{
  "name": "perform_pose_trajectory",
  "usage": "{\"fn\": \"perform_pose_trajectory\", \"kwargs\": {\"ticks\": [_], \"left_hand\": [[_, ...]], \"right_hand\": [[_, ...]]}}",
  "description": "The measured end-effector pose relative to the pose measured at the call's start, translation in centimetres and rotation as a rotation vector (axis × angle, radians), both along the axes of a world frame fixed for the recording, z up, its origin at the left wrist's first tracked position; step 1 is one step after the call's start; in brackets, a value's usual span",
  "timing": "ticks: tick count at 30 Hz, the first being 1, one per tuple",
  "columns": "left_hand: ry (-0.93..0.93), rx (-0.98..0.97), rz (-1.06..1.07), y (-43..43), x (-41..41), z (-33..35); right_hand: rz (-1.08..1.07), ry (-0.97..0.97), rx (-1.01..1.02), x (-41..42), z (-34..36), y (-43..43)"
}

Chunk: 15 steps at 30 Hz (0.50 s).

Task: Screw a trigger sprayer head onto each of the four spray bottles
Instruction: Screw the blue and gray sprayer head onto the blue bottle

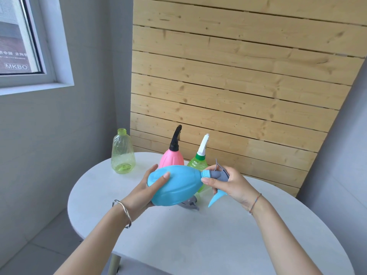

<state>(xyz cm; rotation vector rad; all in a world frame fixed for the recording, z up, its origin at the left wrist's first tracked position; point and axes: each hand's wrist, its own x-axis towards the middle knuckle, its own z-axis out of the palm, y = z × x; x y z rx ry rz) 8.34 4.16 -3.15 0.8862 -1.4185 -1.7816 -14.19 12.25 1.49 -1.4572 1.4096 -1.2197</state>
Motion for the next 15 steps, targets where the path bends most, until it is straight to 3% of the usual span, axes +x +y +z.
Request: {"fn": "perform_pose_trajectory", "kwargs": {"ticks": [3,8,11,13,15], "left_hand": [[-0.056,-0.044,0.018,-0.2,0.1,0.1],[-0.109,-0.277,0.072,-0.2,0.5,-0.6],[-0.038,-0.080,0.159,-0.2,-0.1,-1.0],[-0.011,0.139,0.096,-0.3,-0.3,-0.9],[-0.049,0.239,0.008,-0.4,-0.1,-0.5]], "right_hand": [[0.004,-0.002,-0.003,0.3,0.0,0.0],[0.047,-0.033,0.049,0.1,0.5,0.2],[0.048,-0.036,0.023,0.6,0.3,0.0],[0.044,-0.011,-0.001,0.9,0.3,-0.1],[0.046,0.011,-0.021,0.8,0.6,-0.1]]}}
